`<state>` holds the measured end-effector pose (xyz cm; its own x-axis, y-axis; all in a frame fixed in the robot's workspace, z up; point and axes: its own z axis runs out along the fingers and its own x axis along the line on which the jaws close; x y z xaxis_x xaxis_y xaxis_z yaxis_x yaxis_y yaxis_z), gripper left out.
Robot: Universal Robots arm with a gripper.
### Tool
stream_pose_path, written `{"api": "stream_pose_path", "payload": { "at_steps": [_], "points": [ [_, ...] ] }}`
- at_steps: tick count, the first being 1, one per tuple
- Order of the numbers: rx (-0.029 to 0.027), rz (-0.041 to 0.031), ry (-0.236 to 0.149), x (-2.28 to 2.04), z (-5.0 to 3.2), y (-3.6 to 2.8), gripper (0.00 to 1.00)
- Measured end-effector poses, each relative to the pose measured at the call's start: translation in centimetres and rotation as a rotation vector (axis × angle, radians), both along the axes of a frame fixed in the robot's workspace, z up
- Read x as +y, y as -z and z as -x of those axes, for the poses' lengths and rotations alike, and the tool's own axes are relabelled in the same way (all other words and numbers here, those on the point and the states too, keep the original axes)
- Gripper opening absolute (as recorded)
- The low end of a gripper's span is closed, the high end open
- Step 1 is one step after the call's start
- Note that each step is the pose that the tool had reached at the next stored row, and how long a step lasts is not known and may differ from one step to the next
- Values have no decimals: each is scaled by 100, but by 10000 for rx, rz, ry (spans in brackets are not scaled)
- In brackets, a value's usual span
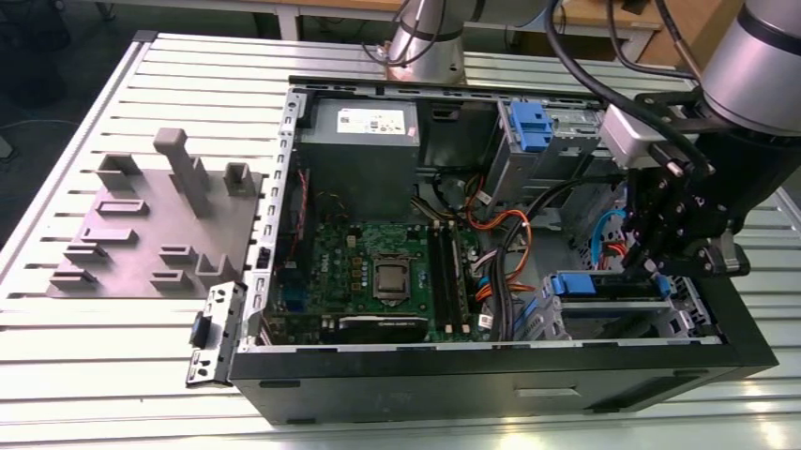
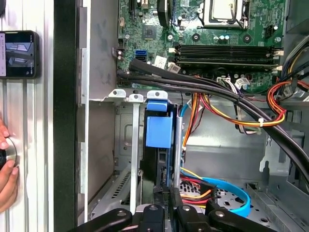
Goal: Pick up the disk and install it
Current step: 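Insert the first disk wire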
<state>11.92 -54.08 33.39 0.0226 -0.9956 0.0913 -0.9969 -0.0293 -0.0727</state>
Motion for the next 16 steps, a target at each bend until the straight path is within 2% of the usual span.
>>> {"api": "stream_pose_path", "payload": {
  "at_steps": [7, 16],
  "points": [
    [0, 4, 232, -4, -3, 4, 16],
    [0, 3, 238, -4, -4, 43, 16]
  ]
}}
